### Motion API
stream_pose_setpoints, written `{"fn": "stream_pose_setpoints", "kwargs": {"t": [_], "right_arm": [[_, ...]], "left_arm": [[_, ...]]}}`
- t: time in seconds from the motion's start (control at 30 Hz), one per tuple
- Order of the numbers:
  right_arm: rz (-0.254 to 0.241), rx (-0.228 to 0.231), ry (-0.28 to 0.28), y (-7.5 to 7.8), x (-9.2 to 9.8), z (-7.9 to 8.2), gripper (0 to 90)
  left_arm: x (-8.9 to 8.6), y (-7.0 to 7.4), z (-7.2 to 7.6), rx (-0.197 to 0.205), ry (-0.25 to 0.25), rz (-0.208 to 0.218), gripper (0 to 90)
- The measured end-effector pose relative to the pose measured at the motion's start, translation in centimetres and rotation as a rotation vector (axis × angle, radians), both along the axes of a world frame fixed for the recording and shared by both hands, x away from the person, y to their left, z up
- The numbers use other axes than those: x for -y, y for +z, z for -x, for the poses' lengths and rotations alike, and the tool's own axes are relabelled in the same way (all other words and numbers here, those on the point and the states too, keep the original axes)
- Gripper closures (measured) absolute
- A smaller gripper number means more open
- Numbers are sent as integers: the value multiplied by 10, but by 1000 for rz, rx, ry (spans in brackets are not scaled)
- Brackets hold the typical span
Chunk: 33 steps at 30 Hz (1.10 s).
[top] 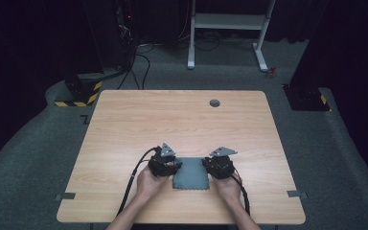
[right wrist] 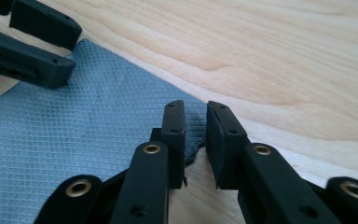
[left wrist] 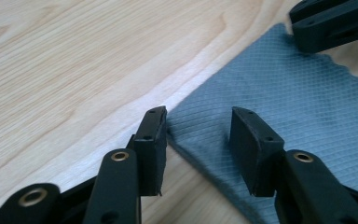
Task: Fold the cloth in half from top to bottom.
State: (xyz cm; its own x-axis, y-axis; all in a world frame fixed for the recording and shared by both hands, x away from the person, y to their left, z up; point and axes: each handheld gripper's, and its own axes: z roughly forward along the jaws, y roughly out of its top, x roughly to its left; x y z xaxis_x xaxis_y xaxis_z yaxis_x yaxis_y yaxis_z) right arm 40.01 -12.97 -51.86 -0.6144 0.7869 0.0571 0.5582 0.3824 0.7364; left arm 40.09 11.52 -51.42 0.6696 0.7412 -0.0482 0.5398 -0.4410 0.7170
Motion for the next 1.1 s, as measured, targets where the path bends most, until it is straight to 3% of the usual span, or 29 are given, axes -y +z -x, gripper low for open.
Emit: {"fn": "stream_pose_setpoints", "kwargs": {"t": [0.13, 0.33, 0.43, 0.57, 0.7, 0.8, 0.97, 1.1], "right_arm": [[-8, 18, -18, 4, 3, -2, 726], [26, -12, -13, -1, -1, -11, 663], [13, -21, 4, -1, 0, -13, 721], [20, -28, 55, 0, -2, -13, 869], [41, -20, 68, 2, -4, -16, 886], [35, 1, 61, 4, -5, -20, 887], [24, -1, 31, 3, -7, -33, 886], [28, 5, 1, 3, -13, -46, 884]], "left_arm": [[-4, 2, -4, -2, 30, 37, 553], [-1, -2, -15, -17, 48, 0, 530], [0, -2, -15, -8, 32, -16, 545], [2, 1, -17, -44, -21, -8, 749], [-2, 2, -22, -84, -31, 28, 851], [-1, 3, -26, -46, -32, 9, 864], [-2, 5, -41, -4, 3, 18, 864], [-2, -1, -51, 5, 24, -6, 858]]}}
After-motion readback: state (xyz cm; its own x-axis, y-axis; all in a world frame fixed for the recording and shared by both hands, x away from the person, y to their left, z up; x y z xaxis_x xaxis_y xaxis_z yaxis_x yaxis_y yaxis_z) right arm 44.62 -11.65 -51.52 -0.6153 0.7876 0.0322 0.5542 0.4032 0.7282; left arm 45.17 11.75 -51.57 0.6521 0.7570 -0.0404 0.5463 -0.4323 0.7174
